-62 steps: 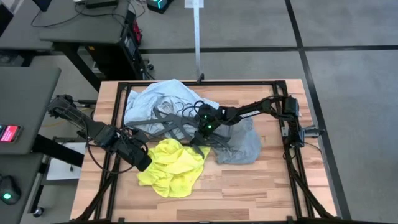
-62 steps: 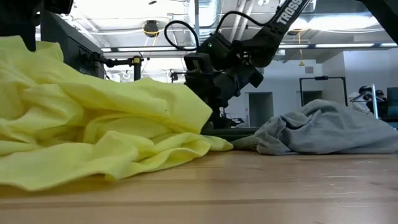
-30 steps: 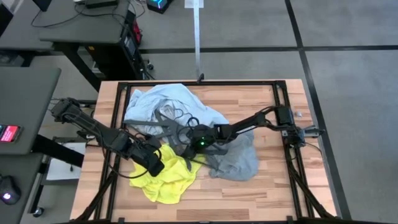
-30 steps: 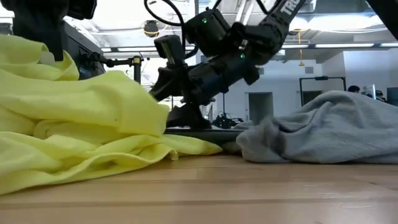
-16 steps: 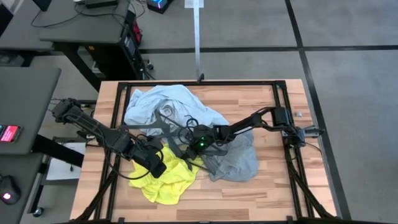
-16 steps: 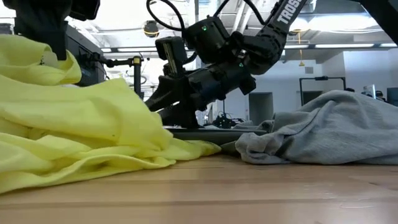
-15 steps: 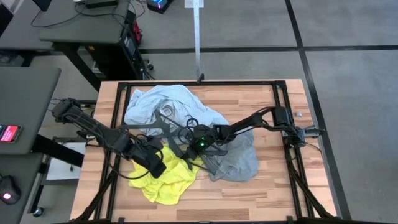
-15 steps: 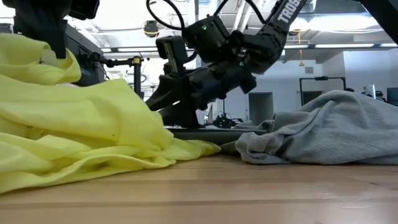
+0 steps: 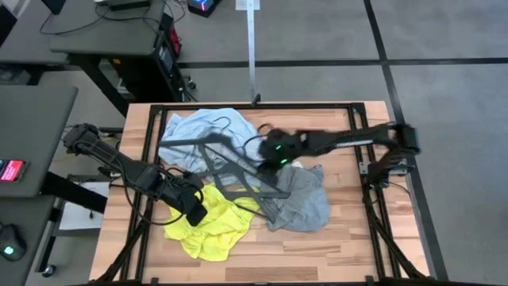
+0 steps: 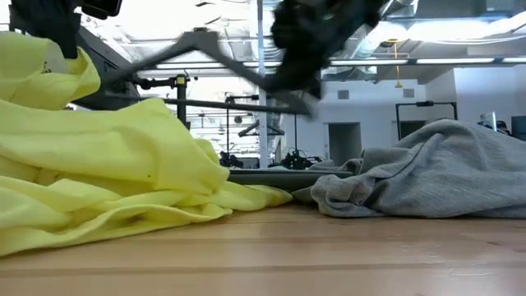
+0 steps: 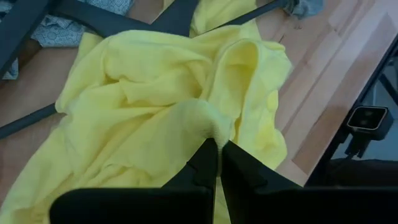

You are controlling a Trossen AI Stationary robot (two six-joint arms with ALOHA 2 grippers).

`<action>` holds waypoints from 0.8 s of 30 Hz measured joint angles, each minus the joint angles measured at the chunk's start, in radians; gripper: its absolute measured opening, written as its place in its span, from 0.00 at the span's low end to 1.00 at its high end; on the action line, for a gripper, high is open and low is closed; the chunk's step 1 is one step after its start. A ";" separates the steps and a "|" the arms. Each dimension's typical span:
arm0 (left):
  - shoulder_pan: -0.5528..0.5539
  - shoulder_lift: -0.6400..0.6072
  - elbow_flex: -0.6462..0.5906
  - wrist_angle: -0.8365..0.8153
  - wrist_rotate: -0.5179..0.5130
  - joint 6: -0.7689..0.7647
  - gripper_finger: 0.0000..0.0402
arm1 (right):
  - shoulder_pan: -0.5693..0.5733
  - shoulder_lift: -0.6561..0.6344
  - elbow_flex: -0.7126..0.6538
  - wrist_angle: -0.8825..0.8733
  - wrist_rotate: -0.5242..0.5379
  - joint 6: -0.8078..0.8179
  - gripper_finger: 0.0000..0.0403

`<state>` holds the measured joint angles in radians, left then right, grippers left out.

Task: Hang clothes
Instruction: Hang the yellow shirt on the rack

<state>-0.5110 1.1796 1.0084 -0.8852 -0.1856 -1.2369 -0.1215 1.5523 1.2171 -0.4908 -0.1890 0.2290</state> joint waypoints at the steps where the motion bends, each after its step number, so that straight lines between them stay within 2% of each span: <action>1: 0.000 -0.006 0.000 -0.001 0.000 -0.009 0.00 | -0.008 -0.058 0.000 -0.072 0.009 -0.022 0.07; 6: 0.001 -0.045 0.000 0.000 -0.022 -0.067 0.00 | 0.013 -0.329 0.001 -0.337 0.011 -0.007 0.07; 10: 0.017 -0.082 0.000 0.002 -0.023 -0.071 0.00 | 0.137 -0.444 0.001 -0.459 0.010 0.099 0.07; 13: 0.039 -0.110 0.000 0.002 -0.023 -0.032 0.00 | 0.271 -0.455 0.001 -0.527 0.014 0.150 0.07; 17: 0.066 -0.155 0.011 -0.001 -0.019 0.019 0.00 | 0.418 -0.444 0.000 -0.551 0.070 0.214 0.07; 20: 0.075 -0.173 0.026 0.010 -0.018 0.043 0.00 | 0.467 -0.421 0.000 -0.567 0.124 0.247 0.07; 24: 0.076 -0.173 0.056 0.012 -0.025 0.073 0.00 | 0.487 -0.380 0.000 -0.546 0.141 0.264 0.07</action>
<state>-0.4355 1.0065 1.0649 -0.8730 -0.2106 -1.1637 0.3656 1.1727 1.2171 -1.0372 -0.0484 0.4934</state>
